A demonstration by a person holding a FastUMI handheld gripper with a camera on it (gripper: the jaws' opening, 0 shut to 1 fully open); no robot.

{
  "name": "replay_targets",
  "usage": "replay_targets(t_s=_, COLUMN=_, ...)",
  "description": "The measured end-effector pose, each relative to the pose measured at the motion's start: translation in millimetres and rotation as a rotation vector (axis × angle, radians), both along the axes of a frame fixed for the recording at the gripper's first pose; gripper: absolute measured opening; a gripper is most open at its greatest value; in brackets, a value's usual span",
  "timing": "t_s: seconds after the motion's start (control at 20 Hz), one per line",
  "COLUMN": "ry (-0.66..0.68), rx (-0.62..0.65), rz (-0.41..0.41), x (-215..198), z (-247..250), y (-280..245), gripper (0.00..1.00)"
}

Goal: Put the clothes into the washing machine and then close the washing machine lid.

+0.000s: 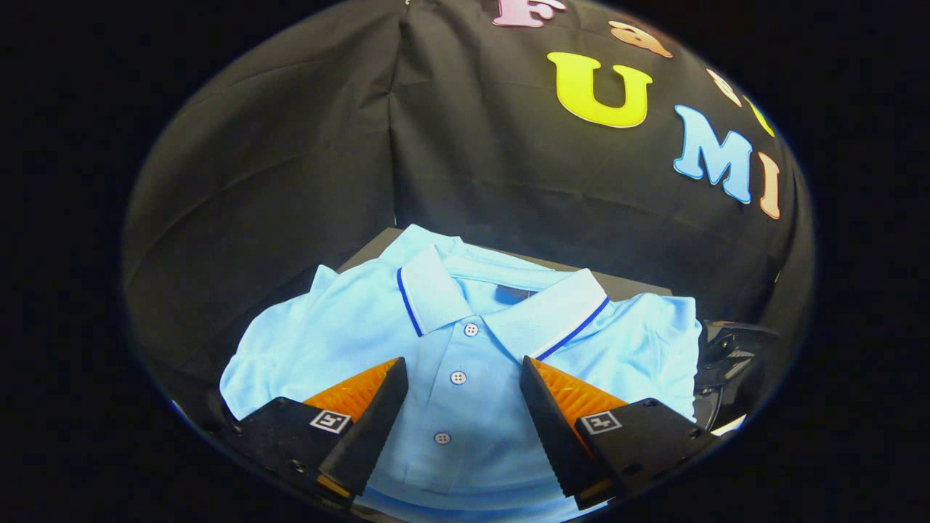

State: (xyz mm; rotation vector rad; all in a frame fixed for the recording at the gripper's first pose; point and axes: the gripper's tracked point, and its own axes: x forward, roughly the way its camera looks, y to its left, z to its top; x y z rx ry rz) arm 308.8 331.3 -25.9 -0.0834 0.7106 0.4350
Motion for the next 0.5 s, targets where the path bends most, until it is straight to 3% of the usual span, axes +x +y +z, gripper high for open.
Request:
replay_targets(t_s=0.1, ry=-0.013, rx=-0.006, rz=0.041, x=-2.6, z=4.9, y=4.5, gripper=0.96)
replay_targets(t_s=0.25, ry=0.001, rx=-0.016, rz=0.045, x=-1.7, z=-0.5, y=6.4, gripper=0.73)
replay_targets(t_s=0.3, ry=0.001, rx=-0.022, rz=0.04, x=-2.2, z=2.2, y=5.0, gripper=0.73)
replay_targets(t_s=0.35, ry=0.003, rx=-0.016, rz=0.031, x=-3.3, z=0.2, y=6.4, gripper=0.22)
replay_targets(t_s=0.45, ry=-0.021, rx=-0.051, rz=0.077, x=-6.3, z=4.5, y=7.2, gripper=0.22)
replay_targets(t_s=0.5, ry=-0.029, rx=-0.059, rz=0.087, x=-5.7, z=5.2, y=9.8, gripper=0.14)
